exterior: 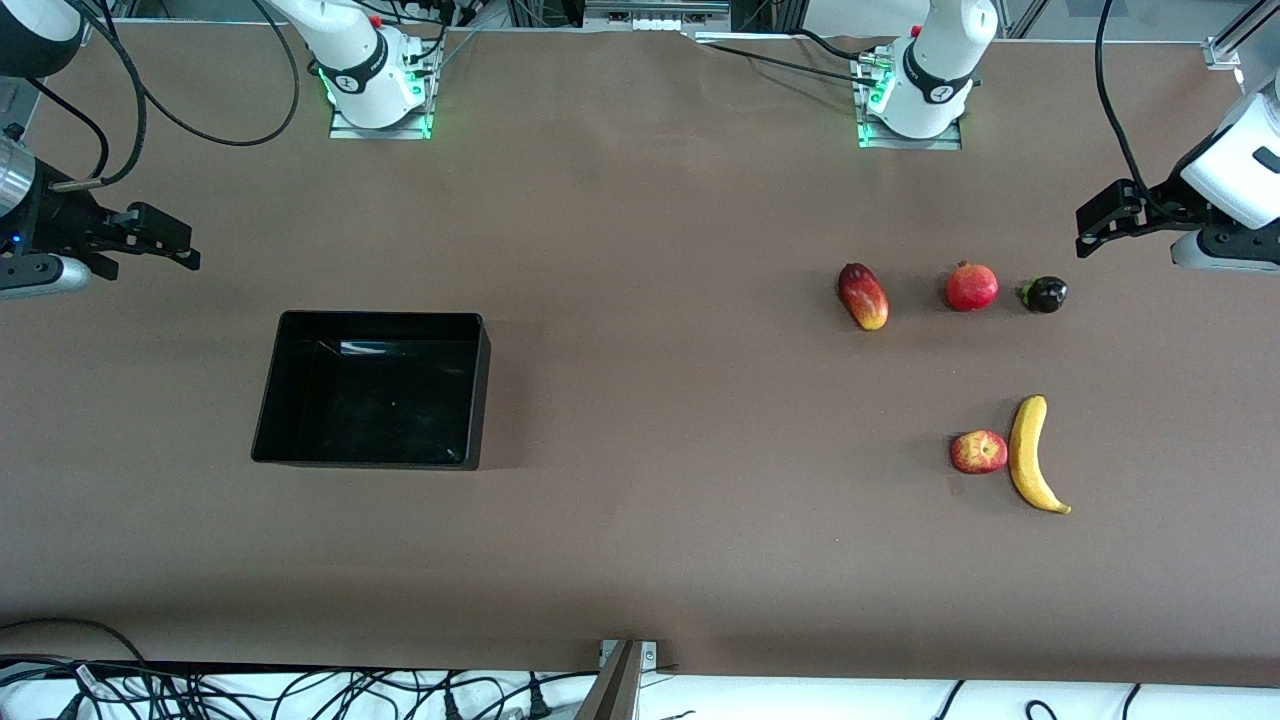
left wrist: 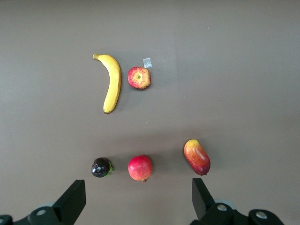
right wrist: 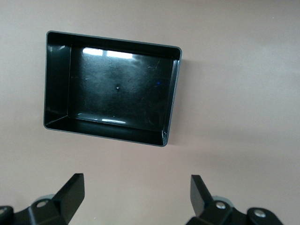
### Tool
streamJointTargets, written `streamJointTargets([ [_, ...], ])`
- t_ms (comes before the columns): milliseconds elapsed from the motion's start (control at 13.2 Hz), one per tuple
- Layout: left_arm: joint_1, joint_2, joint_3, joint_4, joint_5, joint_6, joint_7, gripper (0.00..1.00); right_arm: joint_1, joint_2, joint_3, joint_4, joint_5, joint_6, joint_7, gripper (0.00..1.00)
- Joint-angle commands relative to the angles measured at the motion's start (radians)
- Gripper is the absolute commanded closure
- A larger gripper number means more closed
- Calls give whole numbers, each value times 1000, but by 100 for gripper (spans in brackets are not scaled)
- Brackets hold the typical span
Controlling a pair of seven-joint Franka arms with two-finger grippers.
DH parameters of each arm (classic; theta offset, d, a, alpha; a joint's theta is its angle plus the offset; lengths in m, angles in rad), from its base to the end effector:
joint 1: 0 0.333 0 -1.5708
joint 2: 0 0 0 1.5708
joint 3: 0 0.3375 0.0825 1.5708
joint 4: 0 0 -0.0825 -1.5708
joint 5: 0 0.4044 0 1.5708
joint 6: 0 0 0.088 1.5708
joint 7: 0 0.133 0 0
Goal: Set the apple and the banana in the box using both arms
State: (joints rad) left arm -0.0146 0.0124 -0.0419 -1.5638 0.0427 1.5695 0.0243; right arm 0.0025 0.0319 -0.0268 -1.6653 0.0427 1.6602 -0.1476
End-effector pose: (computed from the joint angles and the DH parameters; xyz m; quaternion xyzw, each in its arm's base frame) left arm 0.5780 -0.0269 0.6163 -0.9990 0.0404 0.0030 0.0211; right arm 0.5878 -0.0088 0.5625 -0.9979 -0.0593 0.0166 0.0223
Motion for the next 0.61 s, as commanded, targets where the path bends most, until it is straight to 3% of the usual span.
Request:
streamJointTargets([
  [0, -10, 3, 13, 15, -20, -17, 0, 0, 5, -1, 2, 10, -17, -7, 19, 0],
  [380, -12, 3, 13, 15, -20, -19, 2, 0, 7, 17, 1, 29, -24, -8, 13, 0],
  [532, -12, 3, 13, 15, -21, -19, 3, 0, 13, 39, 2, -37, -67, 27, 20, 0],
])
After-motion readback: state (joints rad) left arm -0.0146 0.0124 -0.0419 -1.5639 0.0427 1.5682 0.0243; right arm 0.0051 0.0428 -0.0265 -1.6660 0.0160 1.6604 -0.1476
